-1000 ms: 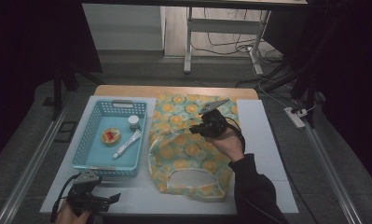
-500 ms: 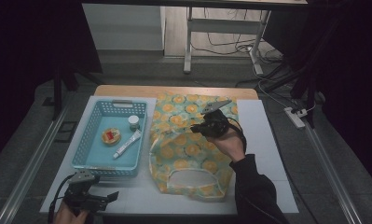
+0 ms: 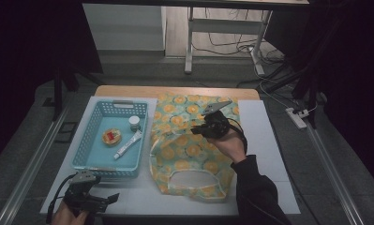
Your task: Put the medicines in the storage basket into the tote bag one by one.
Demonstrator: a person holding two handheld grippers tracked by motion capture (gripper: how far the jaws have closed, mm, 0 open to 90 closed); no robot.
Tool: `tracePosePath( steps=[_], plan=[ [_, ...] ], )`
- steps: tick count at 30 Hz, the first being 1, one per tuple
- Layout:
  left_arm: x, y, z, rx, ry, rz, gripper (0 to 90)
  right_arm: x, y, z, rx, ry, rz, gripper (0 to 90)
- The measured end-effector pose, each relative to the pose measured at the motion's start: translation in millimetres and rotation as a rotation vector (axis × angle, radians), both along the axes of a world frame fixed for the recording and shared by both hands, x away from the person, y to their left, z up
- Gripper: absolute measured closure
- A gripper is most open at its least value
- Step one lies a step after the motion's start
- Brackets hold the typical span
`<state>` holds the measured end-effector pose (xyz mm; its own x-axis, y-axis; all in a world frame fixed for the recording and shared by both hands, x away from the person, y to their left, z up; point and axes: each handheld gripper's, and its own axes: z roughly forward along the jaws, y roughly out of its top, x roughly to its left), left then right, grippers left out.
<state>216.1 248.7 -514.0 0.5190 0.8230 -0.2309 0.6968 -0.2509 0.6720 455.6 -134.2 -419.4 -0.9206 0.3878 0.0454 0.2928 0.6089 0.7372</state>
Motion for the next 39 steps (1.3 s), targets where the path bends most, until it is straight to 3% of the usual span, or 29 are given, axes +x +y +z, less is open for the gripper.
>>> tracePosePath(
  steps=[7, 12, 16, 21, 30, 37, 39],
  plan=[
    [-2.1, -0.7, 9.4, 0.023, -0.055, -0.02, 0.0, -1.2, 0.4, 1.5, 0.004, -0.002, -0.001, 90.0],
    [-4.2, 1.4, 16.9, -0.013, -0.074, -0.014, 0.0, -1.5, -0.3, 2.8, 0.006, -0.006, 0.001, 90.0],
    [-4.3, 1.4, 20.7, -0.016, -0.088, -0.019, 0.0, -0.4, -2.1, 3.3, 0.009, -0.006, -0.002, 90.0],
    [-3.2, 4.7, 24.1, -0.044, -0.081, -0.019, 0.0, 0.3, -4.2, 5.0, 0.013, -0.008, -0.001, 90.0],
    [3.5, 8.2, 34.4, -0.039, -0.074, -0.014, 0.7, 1.5, -4.1, 3.8, 0.01, -0.001, 0.006, 90.0],
    [14.2, 12.2, 42.6, -0.074, -0.072, -0.01, 0.5, 2.3, -3.8, 3.3, 0.01, 0.001, 0.005, 90.0],
    [19.7, 13.0, 43.5, -0.067, -0.067, -0.008, 0.0, 2.3, -3.6, 3.4, 0.01, 0.002, 0.005, 90.0]
  ],
)
